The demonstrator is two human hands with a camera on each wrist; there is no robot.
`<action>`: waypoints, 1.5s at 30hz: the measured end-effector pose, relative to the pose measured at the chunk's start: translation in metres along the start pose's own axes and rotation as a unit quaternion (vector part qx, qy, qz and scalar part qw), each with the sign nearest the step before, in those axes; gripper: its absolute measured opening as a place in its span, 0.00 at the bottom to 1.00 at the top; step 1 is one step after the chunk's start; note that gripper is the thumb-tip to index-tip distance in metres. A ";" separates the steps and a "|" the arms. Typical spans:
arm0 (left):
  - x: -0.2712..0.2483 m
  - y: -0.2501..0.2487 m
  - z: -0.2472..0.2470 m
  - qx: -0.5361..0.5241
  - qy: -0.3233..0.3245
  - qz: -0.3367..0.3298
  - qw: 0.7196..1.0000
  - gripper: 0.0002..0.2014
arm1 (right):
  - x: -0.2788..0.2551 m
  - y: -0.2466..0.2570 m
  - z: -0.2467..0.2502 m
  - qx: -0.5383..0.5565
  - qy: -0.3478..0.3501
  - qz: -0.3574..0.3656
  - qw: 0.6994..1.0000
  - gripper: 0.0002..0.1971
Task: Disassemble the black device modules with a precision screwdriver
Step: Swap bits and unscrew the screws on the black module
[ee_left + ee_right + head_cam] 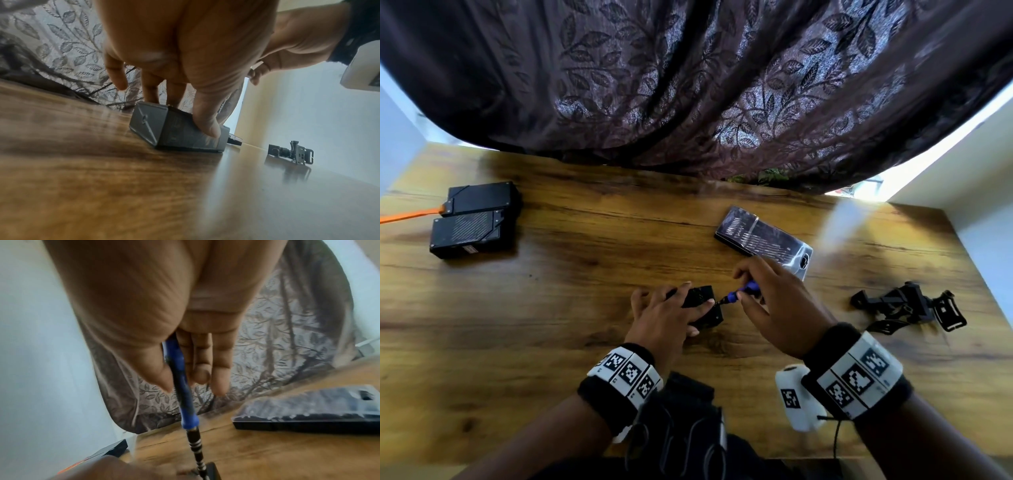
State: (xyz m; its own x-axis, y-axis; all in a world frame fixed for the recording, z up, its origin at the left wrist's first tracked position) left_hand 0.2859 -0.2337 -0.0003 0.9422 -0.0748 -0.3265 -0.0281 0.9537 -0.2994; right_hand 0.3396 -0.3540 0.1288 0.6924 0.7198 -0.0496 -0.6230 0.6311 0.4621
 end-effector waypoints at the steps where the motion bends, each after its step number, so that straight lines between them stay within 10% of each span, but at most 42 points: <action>1: 0.000 0.002 0.001 -0.023 -0.009 0.007 1.000 0.29 | 0.006 0.007 0.000 -0.021 0.020 0.016 0.999 0.12; 15: -0.003 0.010 0.006 -0.097 -0.043 0.025 0.994 0.35 | 0.038 0.020 -0.007 -0.224 0.149 -0.006 0.963 0.10; 45: -0.006 0.009 0.009 -0.101 -0.062 0.030 0.992 0.35 | 0.032 0.006 0.003 -0.212 0.114 -0.098 0.966 0.10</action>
State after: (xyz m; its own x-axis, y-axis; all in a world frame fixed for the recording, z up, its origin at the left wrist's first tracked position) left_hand 0.2833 -0.2218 0.0074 0.9701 0.0290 -0.2408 -0.1406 0.8764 -0.4607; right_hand 0.3592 -0.3278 0.1325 0.7439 0.5890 -0.3158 -0.6148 0.7884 0.0221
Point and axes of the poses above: each hand's wrist, its own x-axis towards the middle knuckle, its own z-axis out of the back of the hand, y = z × x, the point moved 10 cm from there along x, towards the middle knuckle, and after that the axes turned 4 degrees about y, right-handed, at the moved point
